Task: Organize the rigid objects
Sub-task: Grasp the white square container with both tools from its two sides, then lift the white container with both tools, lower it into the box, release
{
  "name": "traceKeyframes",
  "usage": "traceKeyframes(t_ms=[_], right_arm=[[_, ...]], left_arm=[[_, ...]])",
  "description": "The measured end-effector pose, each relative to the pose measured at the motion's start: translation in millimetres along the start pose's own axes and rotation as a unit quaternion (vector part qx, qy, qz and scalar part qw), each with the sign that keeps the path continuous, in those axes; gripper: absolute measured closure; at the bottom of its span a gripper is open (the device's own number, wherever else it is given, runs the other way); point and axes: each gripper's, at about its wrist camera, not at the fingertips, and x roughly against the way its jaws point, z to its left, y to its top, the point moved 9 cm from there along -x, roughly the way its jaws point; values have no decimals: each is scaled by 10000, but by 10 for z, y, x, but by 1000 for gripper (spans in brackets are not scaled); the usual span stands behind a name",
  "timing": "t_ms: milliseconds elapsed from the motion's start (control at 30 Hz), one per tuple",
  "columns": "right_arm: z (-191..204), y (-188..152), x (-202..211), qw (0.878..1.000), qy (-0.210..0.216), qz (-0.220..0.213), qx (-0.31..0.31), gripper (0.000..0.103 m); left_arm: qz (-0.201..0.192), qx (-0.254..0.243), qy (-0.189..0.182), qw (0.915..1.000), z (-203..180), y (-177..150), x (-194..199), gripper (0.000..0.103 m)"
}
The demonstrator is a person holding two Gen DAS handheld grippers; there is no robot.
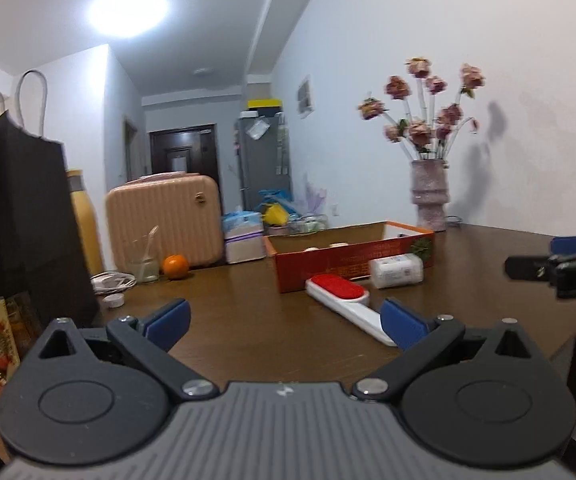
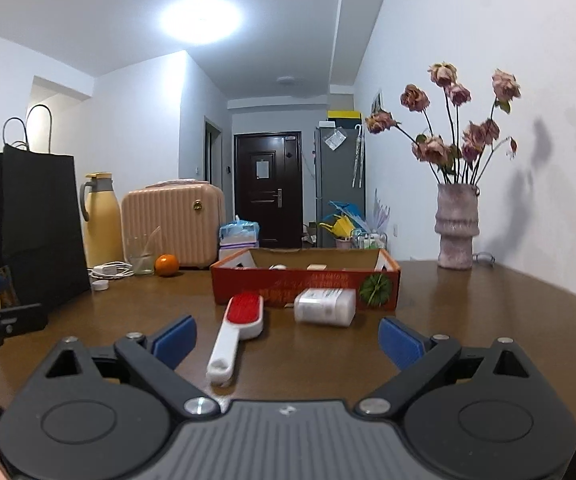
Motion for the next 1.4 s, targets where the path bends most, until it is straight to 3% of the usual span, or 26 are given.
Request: traceKeyframes(t_ms=[133, 333, 500, 700, 833, 900, 1033, 1133, 1200, 1233, 1300, 1400], right_arm=[[11, -1, -27, 10000, -38, -47, 19, 5], [-122, -56, -241, 9999, -89, 55, -104, 5], [-299, -71, -513, 9993, -142, 293, -190, 7], [-571, 60, -1011, 9979, -73, 591, -272, 14], [-722, 160, -1420, 9965, 48, 758, -335, 14], [-792, 176, -1674, 9954, 114, 909, -277, 16], [-933, 190, -2200, 9916, 149, 1262, -234, 28], [-1017, 203, -2552, 9869, 242, 1524, -468, 37], [-1052, 164, -2776, 9810, 432, 1719, -792, 50], [-1070, 115, -2870, 9764, 489, 1857, -985, 67], [-1084, 58, -2984, 9689, 676, 1984, -1317, 70], [-1098, 35, -3043, 9683, 612, 1965, -1413, 71]], left_arm=[[-141, -91, 75, 9998, -100, 57, -46, 0], [129, -22, -66, 9999, -176, -7, -346, 0], [352, 235, -153, 9990, -162, 86, -803, 0], [491, 74, -246, 9985, -348, 262, -1477, 0], [768, 146, -563, 9953, -515, 278, -2024, 2], [1002, 198, -713, 9922, -594, 246, -2327, 11], [1503, 393, -994, 9828, -736, 196, -2886, 30], [2002, 825, -1352, 9669, -844, 160, -3292, 50], [2299, 1054, -1480, 9561, -925, 123, -3526, 60], [2390, 1098, -1587, 9517, -979, 104, -3603, 62], [2448, 1330, -1837, 9427, -1072, 76, -3728, 76], [2397, 1427, -1910, 9411, -1109, 64, -3775, 75]])
